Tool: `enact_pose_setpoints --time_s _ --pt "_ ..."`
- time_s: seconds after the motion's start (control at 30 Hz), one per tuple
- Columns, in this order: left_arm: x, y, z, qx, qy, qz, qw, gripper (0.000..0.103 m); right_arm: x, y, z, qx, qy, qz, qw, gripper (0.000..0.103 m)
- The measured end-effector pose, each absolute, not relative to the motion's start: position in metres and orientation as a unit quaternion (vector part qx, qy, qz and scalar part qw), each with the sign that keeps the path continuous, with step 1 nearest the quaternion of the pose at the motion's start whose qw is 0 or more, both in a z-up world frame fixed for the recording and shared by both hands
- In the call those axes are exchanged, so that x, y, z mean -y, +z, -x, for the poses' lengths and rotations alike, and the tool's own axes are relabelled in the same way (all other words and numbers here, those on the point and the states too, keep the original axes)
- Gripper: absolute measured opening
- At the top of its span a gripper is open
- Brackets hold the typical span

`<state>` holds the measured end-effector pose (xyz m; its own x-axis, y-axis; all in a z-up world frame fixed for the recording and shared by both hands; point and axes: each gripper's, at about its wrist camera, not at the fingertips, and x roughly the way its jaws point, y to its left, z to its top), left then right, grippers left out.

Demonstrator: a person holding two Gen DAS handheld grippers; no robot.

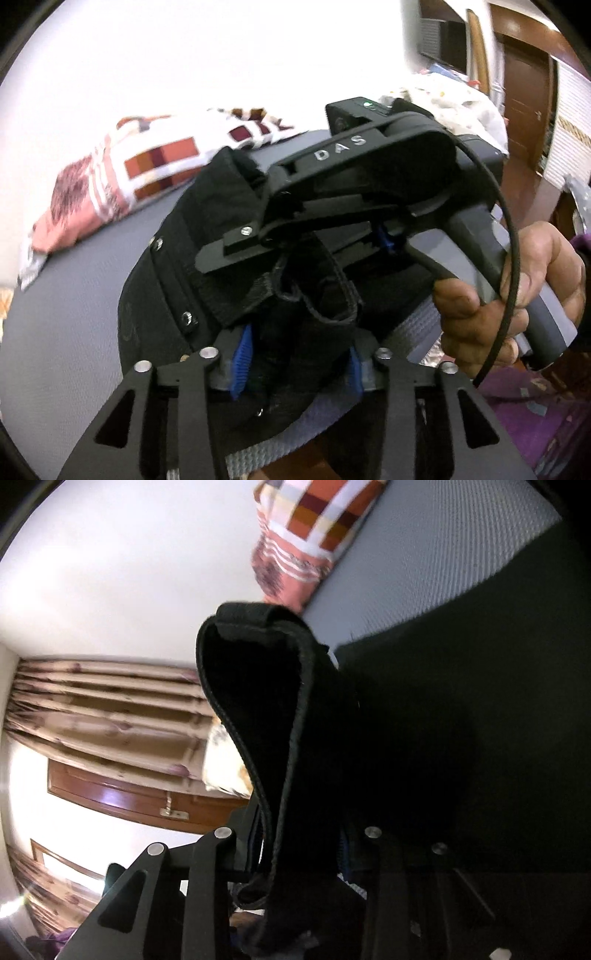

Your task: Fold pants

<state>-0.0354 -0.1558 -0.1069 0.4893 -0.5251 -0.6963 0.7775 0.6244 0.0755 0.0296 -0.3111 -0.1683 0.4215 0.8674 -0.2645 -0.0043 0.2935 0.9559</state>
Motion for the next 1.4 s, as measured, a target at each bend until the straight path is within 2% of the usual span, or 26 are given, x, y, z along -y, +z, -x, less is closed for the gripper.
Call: enact_pose_setpoints --time_s 0.2,0.4,0.63,0.67,0.7,0.73,0.93,1.03,1.07,1.1,1.23,1.4 --pt "0.195 -0.100 0.034 -0.327 -0.430 -0.188 0.821 0.050 0.358 -0.169 -0.016 -0.406 0.302 -0.523 0.686 0.031" --pt "0.233 -0.107 0.042 -0.328 -0.467 -0.205 0.796 0.050 0.403 -0.185 0.003 -0.386 0.275 -0.554 0.684 0.030" --pt "0.240 -0.099 0.043 -0.345 -0.503 -0.175 0.773 0.052 0.436 -0.201 0.014 -0.367 0.253 -0.583 0.679 0.028" --pt "0.238 -0.097 0.043 -0.346 -0.502 -0.173 0.774 0.057 0.440 -0.205 0.014 -0.369 0.249 -0.585 0.678 0.028" --pt "0.236 -0.094 0.042 -0.342 -0.493 -0.172 0.781 0.068 0.443 -0.210 0.015 -0.371 0.246 -0.586 0.677 0.029" --pt "0.233 -0.091 0.040 -0.337 -0.488 -0.169 0.787 0.075 0.446 -0.215 0.016 -0.373 0.242 -0.587 0.677 0.028" --pt "0.202 -0.074 0.015 -0.336 -0.448 -0.132 0.818 0.077 0.477 -0.235 0.032 -0.358 0.211 -0.624 0.662 0.028" --pt "0.184 -0.078 0.002 -0.343 -0.415 -0.133 0.832 0.078 0.503 -0.225 0.051 -0.349 0.172 -0.619 0.682 0.039" --pt "0.178 -0.082 -0.002 -0.347 -0.403 -0.135 0.836 0.078 0.513 -0.218 0.062 -0.344 0.157 -0.611 0.695 0.045" --pt "0.172 -0.085 -0.006 -0.352 -0.393 -0.135 0.839 0.078 0.520 -0.212 0.071 -0.337 0.150 -0.608 0.703 0.046" --pt "0.140 -0.099 -0.024 -0.381 -0.357 -0.111 0.846 0.078 0.515 -0.174 0.104 -0.311 0.193 -0.594 0.716 0.047" --pt "0.114 -0.111 -0.029 -0.396 -0.325 -0.103 0.853 0.078 0.458 -0.166 0.112 -0.357 0.255 -0.571 0.694 0.047"
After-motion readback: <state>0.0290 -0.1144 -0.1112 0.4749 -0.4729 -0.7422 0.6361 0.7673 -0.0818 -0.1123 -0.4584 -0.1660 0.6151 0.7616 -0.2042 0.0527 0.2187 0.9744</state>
